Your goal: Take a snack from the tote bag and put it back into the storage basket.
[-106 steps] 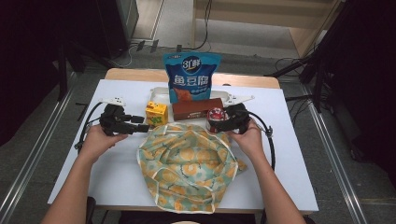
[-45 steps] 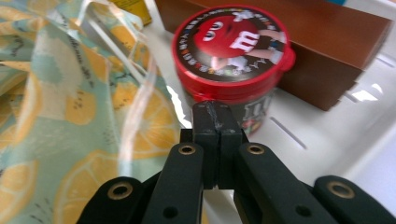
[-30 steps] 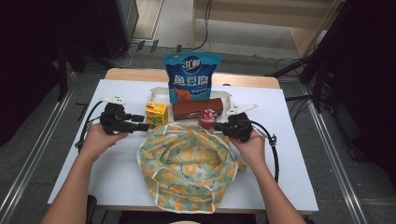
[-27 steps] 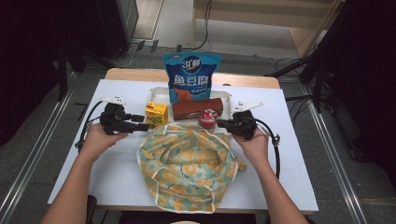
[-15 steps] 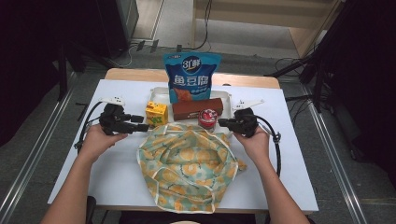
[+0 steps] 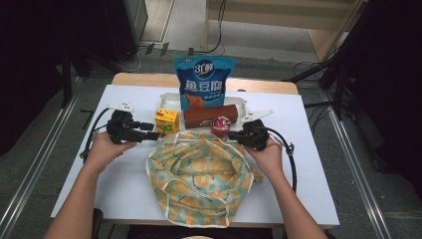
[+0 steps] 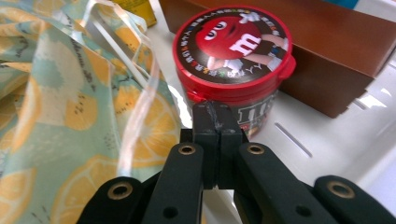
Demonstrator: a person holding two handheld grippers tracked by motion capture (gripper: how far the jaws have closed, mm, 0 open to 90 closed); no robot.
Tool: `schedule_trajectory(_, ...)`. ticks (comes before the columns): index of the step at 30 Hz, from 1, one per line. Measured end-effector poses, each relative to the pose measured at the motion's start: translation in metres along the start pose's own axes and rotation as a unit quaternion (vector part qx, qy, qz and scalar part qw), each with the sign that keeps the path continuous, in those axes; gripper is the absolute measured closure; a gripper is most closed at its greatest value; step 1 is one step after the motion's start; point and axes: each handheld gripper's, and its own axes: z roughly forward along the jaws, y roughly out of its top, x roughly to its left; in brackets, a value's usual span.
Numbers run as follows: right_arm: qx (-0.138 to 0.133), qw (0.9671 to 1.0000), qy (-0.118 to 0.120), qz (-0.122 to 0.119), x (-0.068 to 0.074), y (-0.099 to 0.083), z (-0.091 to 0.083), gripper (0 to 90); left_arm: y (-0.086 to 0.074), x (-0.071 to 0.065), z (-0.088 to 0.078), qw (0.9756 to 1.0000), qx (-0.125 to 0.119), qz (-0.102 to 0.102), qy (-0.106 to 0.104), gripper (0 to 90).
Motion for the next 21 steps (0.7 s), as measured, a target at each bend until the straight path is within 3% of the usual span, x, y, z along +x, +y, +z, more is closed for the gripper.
schedule_trajectory(21, -0.017, 0.9997, 0.008, -0.012, 0.018, 0.014, 0.022, 90.0, -0.002, -0.002, -0.001, 1.0000, 0.003, 0.000, 0.001, 41.0)
